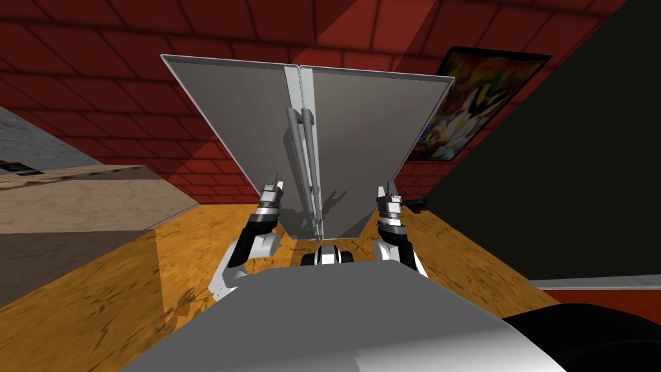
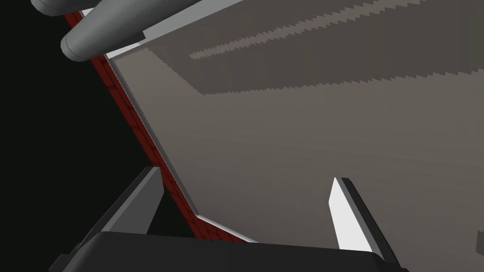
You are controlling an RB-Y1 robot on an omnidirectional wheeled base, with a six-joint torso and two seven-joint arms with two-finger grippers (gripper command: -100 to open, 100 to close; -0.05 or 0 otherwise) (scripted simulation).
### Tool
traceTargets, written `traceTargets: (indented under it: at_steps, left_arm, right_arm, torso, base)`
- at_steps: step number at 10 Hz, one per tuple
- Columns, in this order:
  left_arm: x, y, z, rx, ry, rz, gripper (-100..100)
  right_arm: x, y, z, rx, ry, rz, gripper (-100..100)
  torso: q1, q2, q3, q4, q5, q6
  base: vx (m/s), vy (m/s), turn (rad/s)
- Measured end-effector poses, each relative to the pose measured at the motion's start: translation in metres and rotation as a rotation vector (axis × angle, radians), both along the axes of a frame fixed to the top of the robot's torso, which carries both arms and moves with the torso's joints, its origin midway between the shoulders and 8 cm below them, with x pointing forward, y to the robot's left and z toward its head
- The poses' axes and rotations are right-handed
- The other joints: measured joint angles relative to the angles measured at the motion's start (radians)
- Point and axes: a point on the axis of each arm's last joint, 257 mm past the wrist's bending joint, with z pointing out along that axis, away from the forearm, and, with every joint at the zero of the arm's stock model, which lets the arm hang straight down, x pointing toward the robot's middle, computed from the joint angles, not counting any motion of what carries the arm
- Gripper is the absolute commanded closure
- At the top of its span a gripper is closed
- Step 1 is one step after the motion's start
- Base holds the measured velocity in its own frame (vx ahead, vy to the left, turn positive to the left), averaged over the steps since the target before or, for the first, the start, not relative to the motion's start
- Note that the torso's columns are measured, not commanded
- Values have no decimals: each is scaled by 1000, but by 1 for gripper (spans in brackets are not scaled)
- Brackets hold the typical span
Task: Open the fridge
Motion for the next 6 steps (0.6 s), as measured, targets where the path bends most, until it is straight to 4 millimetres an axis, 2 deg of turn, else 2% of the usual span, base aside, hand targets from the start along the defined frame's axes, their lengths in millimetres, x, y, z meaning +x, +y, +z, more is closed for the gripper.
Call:
traceTargets:
  at_steps: [6]
  left_arm:
    - [26, -13, 17, 50, 31, 5, -100]
  right_arm:
    - [0, 0, 0, 0, 0, 0, 0]
  torso:
    - [0, 0, 0, 0, 0, 0]
  base:
    - [-7, -7, 12]
